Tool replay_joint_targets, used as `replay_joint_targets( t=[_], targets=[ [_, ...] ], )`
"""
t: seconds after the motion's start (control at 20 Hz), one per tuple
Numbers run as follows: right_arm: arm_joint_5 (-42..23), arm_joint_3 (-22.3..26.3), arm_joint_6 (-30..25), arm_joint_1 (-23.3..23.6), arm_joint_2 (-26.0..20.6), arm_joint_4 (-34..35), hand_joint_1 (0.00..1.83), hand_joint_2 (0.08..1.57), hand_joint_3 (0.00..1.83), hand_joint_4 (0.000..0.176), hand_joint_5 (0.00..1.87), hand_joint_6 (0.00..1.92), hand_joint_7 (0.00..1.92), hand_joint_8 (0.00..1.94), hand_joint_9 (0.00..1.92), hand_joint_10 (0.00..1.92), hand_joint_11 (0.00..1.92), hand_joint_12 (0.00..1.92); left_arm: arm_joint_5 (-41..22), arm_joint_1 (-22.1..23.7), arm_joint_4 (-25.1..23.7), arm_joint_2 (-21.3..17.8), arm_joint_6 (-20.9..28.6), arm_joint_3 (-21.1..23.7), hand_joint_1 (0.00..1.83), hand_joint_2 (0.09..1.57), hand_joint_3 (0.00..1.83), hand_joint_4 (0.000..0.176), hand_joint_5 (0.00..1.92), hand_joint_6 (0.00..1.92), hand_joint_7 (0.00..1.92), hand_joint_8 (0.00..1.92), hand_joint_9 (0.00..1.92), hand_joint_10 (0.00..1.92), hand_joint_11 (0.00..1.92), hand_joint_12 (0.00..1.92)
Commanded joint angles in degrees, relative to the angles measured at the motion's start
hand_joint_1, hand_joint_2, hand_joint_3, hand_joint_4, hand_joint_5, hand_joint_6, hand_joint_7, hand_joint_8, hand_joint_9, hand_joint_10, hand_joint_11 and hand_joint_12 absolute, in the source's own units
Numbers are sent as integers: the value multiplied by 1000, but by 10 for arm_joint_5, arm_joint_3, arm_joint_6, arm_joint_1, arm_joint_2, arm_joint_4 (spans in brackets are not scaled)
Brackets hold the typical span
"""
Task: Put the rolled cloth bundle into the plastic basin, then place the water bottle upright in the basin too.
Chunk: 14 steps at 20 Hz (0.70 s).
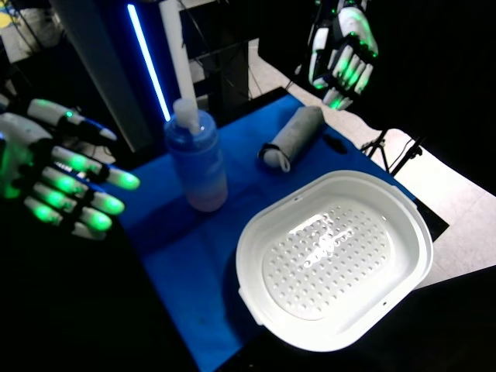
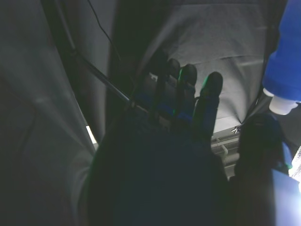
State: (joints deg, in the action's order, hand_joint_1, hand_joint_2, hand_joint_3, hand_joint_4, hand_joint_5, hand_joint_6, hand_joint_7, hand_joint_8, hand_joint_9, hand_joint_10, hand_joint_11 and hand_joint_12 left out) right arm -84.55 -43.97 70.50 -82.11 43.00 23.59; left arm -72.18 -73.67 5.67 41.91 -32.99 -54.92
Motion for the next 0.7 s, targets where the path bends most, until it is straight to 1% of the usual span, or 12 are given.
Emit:
replay_joint_targets(
  t=[0.0,0.05,0.1,0.15,0.2,0.25,0.3,0.4,0.45,0.55,0.6,0.65],
  targets=[
    [-66,-3,-8,5,-1,-2,263,1536,2,84,344,0,244,0,163,1,0,427,-70,9,7,-4,4,-2,684,834,0,163,69,8,28,0,34,0,136,166],
    [-66,-3,-8,5,-1,-2,266,1541,3,77,340,0,241,0,163,1,0,426,-66,13,1,-4,4,-3,587,847,0,172,22,0,0,0,0,0,22,91],
    [-65,-3,-8,5,-1,-2,272,1542,2,78,340,0,232,0,163,0,0,404,-58,20,-8,-4,4,-3,496,837,0,172,0,0,0,0,0,0,0,3],
    [-65,-3,-9,5,-1,-2,286,1546,1,74,340,0,231,0,161,0,0,388,-51,26,-16,-4,4,-4,379,856,7,176,0,0,0,0,0,0,0,0],
    [-65,-3,-9,5,-1,-2,289,1548,2,70,341,1,235,2,160,0,0,382,-38,40,-31,-4,4,-4,355,843,0,176,0,0,0,0,0,0,0,0],
    [-65,-3,-9,5,-1,-2,295,1548,1,63,343,1,237,2,162,1,0,380,-23,58,-48,-3,4,-5,281,855,5,176,0,0,0,0,0,0,0,0],
    [-65,-3,-10,5,-1,-2,312,1542,0,66,349,2,237,1,165,2,0,400,-6,81,-69,-2,5,-6,403,838,0,176,0,0,0,0,0,0,0,0],
    [-65,-3,-10,5,-2,-2,330,1533,0,69,357,4,235,0,162,0,0,382,23,114,-108,6,16,-10,503,814,0,176,0,0,0,0,0,0,0,0],
    [-65,-3,-10,5,-3,-2,320,1535,0,72,356,1,228,0,161,0,0,399,51,141,-144,18,34,-19,538,801,0,176,0,0,0,0,0,0,0,0],
    [-65,-3,-10,5,-4,-2,358,1529,0,71,358,1,232,2,163,1,0,436,118,186,-200,42,59,-39,581,784,0,176,0,0,0,0,0,0,0,0],
    [-65,-3,-10,5,-4,-2,367,1533,0,63,351,0,229,0,161,0,0,438,155,211,-233,57,74,-50,536,783,0,176,0,0,0,0,0,0,0,0],
    [-65,-3,-10,5,-5,-2,363,1529,0,73,351,0,228,0,163,1,0,440,182,227,-259,68,85,-58,523,794,0,176,0,0,0,0,0,0,0,0]
  ],
)
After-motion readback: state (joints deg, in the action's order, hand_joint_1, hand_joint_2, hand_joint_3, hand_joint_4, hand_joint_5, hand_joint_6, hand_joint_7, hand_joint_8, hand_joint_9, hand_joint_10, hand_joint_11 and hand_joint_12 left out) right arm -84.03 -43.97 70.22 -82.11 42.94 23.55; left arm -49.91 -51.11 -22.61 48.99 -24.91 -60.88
